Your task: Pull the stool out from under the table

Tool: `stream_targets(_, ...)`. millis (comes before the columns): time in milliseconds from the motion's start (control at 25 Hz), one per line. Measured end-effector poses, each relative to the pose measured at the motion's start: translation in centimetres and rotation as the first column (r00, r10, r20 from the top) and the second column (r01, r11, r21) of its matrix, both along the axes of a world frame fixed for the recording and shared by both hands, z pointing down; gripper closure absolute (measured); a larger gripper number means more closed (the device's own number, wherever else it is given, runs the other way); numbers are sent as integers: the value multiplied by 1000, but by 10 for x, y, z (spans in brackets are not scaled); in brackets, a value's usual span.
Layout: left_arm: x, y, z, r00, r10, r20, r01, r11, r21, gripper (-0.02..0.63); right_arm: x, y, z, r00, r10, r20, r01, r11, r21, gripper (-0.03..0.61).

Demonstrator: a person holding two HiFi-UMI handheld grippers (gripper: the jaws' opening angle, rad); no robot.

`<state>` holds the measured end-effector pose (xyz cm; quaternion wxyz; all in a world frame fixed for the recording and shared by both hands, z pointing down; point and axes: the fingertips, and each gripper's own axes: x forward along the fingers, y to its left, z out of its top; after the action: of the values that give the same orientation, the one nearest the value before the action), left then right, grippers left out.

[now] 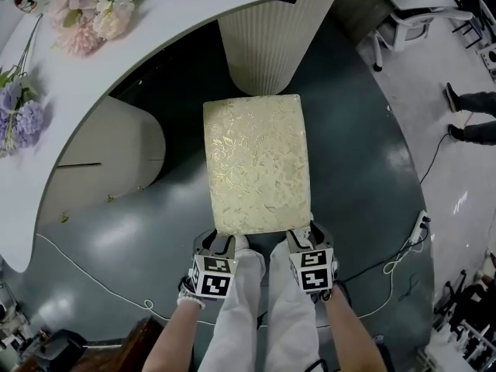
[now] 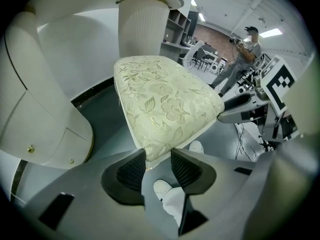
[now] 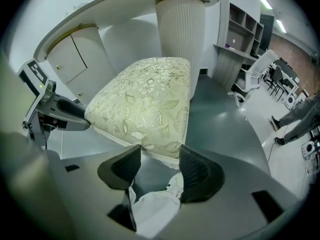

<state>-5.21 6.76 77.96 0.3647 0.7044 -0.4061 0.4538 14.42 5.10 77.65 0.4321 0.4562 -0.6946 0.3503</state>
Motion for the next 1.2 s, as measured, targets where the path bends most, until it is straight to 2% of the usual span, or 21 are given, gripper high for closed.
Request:
stream_targets(360,30,15,-1,991,135,-3,-135,990,-30,445,31,34,1,996,84,-22,-85,996,-32,322)
stream_targets(680,40,22,0,978,210,3,-209,976,-60,448,42,44,2,995,93,-31,-94,995,-43,322)
stream_targets(920,38,23,-2,988,155,-15,-156,978,-139,446,50,44,-4,990,139,-33,-140,989,-53,323)
stream_targets(960,36,20,-6,991,129,-20,-130,982,-140,449,54,44,-10,987,158,-37,-159,986,-46,349)
stream_targets(1000,34,16,-12,995,93,-27,-96,988,-125,461,59,44,-18,984,174,-44,-176,984,-33,395)
stream_targets(1080,32,2,-33,998,9,-68,-13,999,-53,555,65,39,-38,980,192,-53,-192,981,5,503)
stream_targets(1120,34,-9,-47,994,-21,-105,20,1000,-9,559,66,34,-49,981,190,-47,-189,982,25,529)
stream_targets(1200,41,-32,-76,986,-32,-165,44,996,72,574,63,18,-73,985,172,-22,-170,983,68,539)
